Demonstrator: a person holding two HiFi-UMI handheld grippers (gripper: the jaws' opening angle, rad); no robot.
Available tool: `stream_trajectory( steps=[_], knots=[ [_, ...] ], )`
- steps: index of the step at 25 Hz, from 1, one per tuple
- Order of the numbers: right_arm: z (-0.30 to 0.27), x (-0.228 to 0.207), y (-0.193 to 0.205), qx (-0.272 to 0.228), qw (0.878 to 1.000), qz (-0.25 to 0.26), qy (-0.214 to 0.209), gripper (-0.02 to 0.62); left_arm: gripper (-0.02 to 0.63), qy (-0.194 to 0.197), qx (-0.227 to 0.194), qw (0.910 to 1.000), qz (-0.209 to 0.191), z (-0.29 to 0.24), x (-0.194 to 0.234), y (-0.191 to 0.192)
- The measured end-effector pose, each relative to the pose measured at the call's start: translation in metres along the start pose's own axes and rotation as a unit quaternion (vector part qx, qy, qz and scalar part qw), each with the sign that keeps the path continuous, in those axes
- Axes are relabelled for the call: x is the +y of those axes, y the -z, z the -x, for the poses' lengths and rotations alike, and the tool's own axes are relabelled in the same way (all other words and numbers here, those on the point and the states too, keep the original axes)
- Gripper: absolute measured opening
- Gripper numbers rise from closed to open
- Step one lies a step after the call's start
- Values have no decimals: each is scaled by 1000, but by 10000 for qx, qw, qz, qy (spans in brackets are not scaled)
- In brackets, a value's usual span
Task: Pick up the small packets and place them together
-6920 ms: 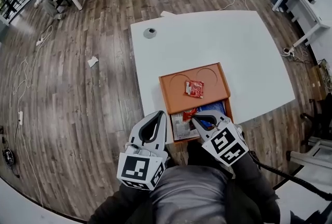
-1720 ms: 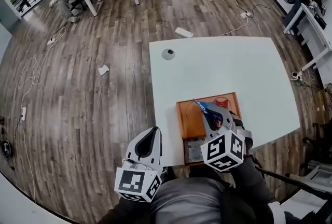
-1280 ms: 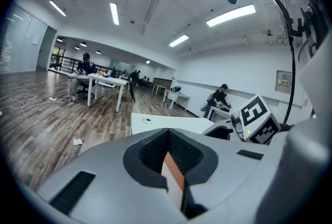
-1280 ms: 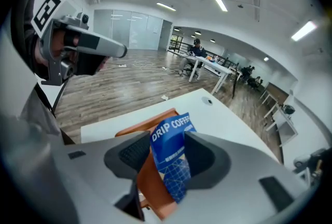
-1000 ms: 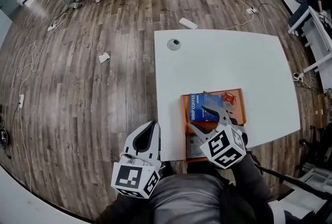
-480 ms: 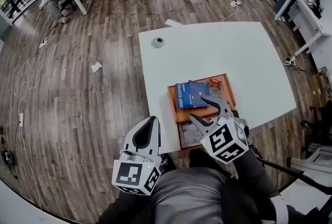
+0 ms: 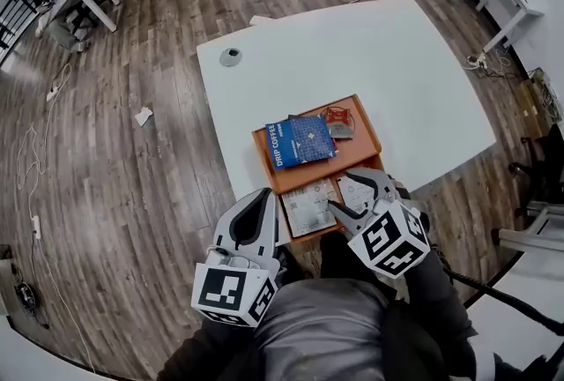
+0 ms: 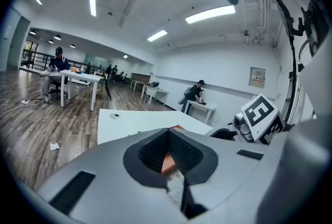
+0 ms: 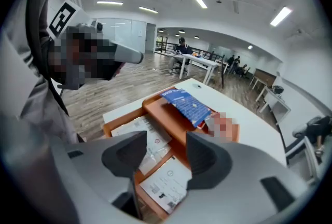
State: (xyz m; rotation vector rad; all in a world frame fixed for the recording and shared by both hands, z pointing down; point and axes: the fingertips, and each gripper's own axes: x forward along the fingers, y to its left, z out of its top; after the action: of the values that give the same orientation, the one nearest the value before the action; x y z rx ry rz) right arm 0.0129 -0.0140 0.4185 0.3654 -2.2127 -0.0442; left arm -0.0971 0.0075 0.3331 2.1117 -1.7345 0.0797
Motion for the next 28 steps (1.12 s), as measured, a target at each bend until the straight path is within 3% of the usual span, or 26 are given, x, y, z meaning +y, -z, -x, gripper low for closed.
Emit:
stream_trajectory(
  steps=[4,11,17,22,23,28],
  knots=[
    [-13,22,13,101,9985,54,-527,238,2,-56,156,9999,-16,-2,-2,7],
    [-46,40,24,373,9935,-18,-1074,244,2,-369,302,9989,11,3,16,14],
    [-68,61,30,741,9829,112,-1680,354,2,-669,352,9970,157,8,38,17],
    [-75,61,37,839,9813,134,-1727,354,2,-886,379,9949,293,10,51,23],
    [-77,61,36,856,9822,263,-1652,348,2,-909,384,9946,312,10,55,24],
    [-83,66,18,846,9824,736,-1492,177,2,-901,390,9945,377,9,71,21]
  ],
)
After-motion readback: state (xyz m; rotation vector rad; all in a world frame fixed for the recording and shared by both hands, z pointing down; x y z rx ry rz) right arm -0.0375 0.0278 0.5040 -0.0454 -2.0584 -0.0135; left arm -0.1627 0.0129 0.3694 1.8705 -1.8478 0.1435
